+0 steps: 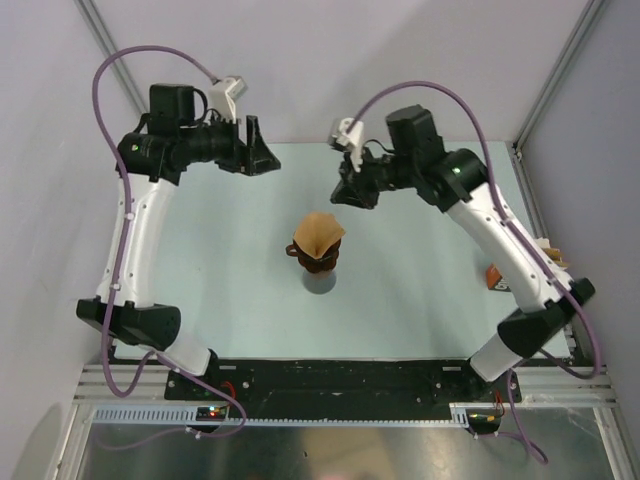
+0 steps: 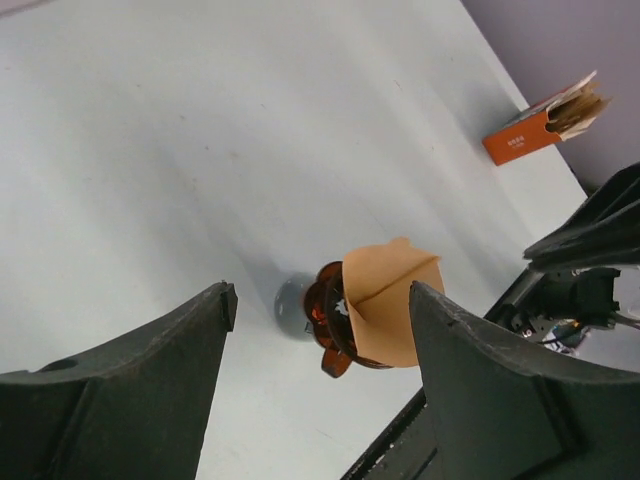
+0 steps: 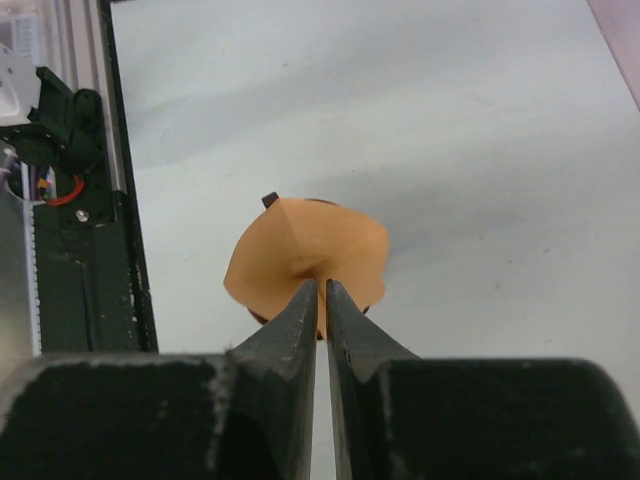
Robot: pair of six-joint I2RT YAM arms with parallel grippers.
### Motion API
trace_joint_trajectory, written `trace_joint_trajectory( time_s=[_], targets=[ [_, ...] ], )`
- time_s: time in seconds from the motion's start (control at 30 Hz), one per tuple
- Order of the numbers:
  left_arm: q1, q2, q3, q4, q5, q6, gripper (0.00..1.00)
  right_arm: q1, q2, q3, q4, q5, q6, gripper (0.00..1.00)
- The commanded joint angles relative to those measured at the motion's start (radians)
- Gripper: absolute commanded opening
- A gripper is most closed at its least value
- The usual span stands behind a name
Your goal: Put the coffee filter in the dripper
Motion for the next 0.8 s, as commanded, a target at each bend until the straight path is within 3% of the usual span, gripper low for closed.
trace_joint_trajectory(
  time_s=[0.0,0.17,0.3,0.77],
  targets=[
    [0.045,-0.038,0.010,0.062,0.042,-0.010,0.77,0.075,0.142,0.195,-0.247,0.134,-0.113,0.10],
    [0.120,-0.018,0.050,0.081,0.047,-0.049,0.78,0.132,0.263,0.333,-0.399,0.198,-0.192,0.07],
    [0.174,0.009,0.088,0.101,0.086,-0.074,0.79,0.173,0.334,0.351,-0.450,0.247,-0.239,0.05],
    [0.213,-0.074,-0.129,0.124,0.098,-0.065,0.80,0.213,0.475,0.319,-0.423,0.281,-0.268,0.02]
  ],
)
